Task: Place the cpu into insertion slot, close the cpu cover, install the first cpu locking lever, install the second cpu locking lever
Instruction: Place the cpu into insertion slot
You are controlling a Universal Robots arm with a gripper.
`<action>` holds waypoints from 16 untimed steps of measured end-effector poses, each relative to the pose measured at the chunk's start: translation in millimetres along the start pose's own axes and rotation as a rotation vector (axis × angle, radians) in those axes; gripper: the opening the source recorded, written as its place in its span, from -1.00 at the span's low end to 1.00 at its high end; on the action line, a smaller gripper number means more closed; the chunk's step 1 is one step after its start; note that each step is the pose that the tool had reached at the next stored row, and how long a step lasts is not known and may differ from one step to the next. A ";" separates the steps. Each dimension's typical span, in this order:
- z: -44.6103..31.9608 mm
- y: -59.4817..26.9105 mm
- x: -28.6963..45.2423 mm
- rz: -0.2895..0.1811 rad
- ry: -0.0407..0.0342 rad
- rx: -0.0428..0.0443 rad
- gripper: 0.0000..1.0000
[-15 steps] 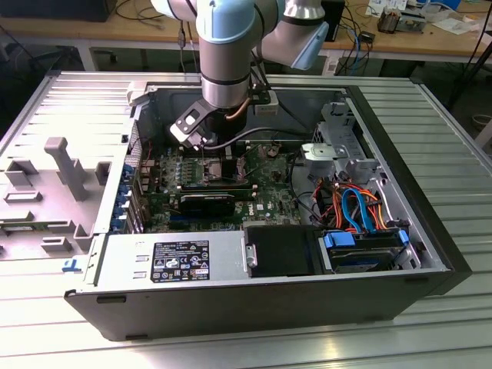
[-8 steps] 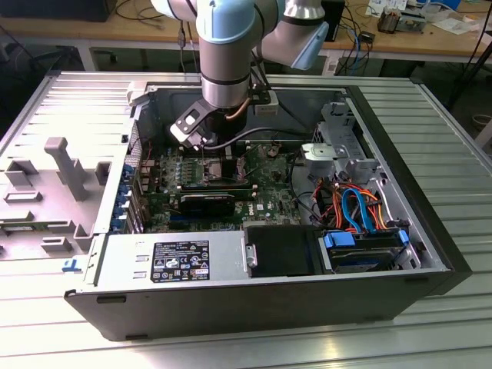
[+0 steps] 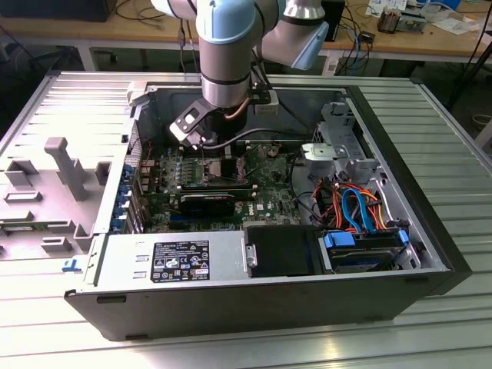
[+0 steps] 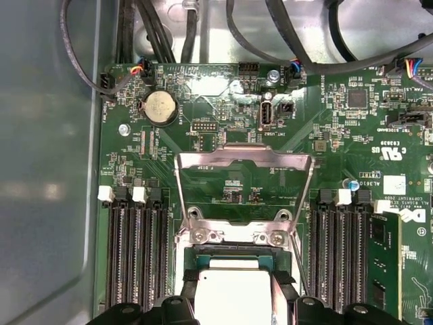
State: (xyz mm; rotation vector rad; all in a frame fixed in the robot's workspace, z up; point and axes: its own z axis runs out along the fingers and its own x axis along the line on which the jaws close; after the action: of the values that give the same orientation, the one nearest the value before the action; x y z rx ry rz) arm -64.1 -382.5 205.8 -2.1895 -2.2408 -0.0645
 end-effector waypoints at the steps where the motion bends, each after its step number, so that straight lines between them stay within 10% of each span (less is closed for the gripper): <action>1: 0.0 0.0 -0.6 0.000 0.0000 0.0000 0.03; 16: 0.9 1.9 -2.3 0.006 -0.0001 -0.0001 0.03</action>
State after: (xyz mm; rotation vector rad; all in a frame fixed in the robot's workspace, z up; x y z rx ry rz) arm -62.2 -384.7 204.8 -2.1961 -2.2344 -0.0644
